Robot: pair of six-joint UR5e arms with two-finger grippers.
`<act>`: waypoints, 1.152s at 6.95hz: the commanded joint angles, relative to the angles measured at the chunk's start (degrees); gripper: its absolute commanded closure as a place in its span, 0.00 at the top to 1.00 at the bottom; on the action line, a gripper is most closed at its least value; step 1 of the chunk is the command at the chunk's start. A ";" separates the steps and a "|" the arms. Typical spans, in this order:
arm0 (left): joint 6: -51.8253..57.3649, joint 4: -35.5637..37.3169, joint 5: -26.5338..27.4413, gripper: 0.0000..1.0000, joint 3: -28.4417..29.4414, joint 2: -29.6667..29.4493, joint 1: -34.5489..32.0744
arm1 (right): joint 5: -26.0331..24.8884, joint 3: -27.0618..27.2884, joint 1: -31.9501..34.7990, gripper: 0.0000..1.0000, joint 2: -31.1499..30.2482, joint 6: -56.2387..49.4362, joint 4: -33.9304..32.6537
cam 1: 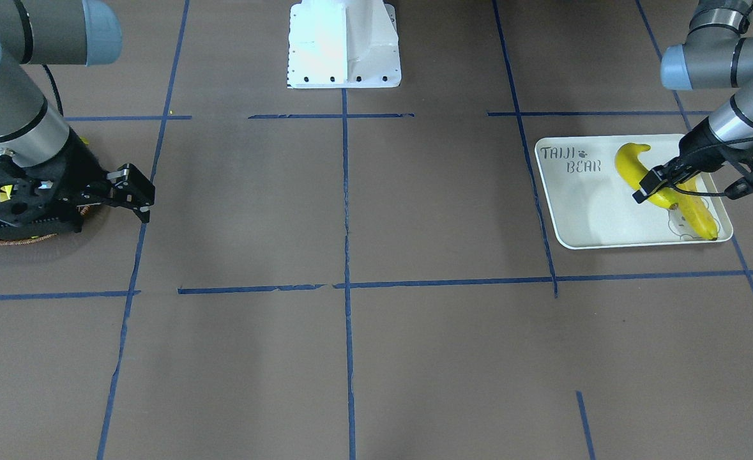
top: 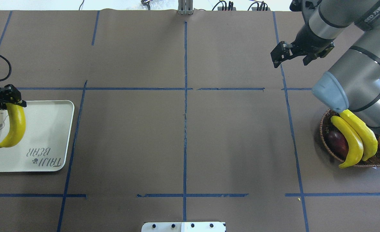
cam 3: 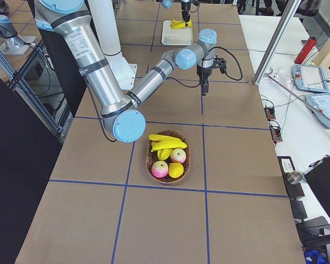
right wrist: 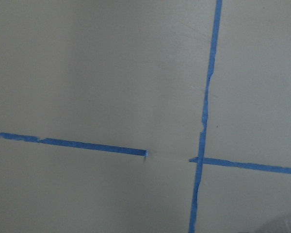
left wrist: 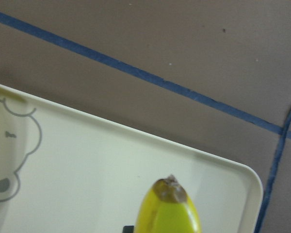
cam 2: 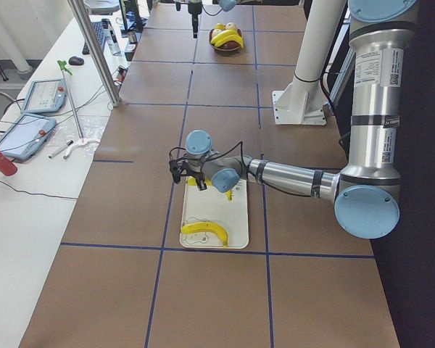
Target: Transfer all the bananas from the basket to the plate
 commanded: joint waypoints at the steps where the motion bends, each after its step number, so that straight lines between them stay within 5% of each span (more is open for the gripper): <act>1: 4.79 -0.13 0.74 0.00 2.92 1.40 0.15 | 0.05 0.05 0.82 1.00 -0.72 -1.87 -0.13; 3: 10.94 -0.13 0.83 0.01 6.26 1.14 -0.64 | 0.05 0.22 0.82 1.00 -0.72 -1.87 -0.13; 4: 11.58 -0.13 0.83 0.09 6.62 1.06 -0.99 | 0.05 0.23 0.82 1.00 -0.80 -1.87 -0.13; 5: 11.58 -0.22 1.96 0.41 7.15 1.14 -1.17 | 0.05 0.23 0.82 1.00 -0.80 -1.87 -0.13; 7: 11.67 -0.22 2.94 0.68 7.15 0.97 -2.13 | 0.05 0.23 0.73 1.00 -0.72 -1.78 -0.04; 8: 11.84 -0.13 2.94 1.00 6.80 0.62 -4.57 | 0.05 0.23 0.73 1.00 -0.63 -1.78 -0.04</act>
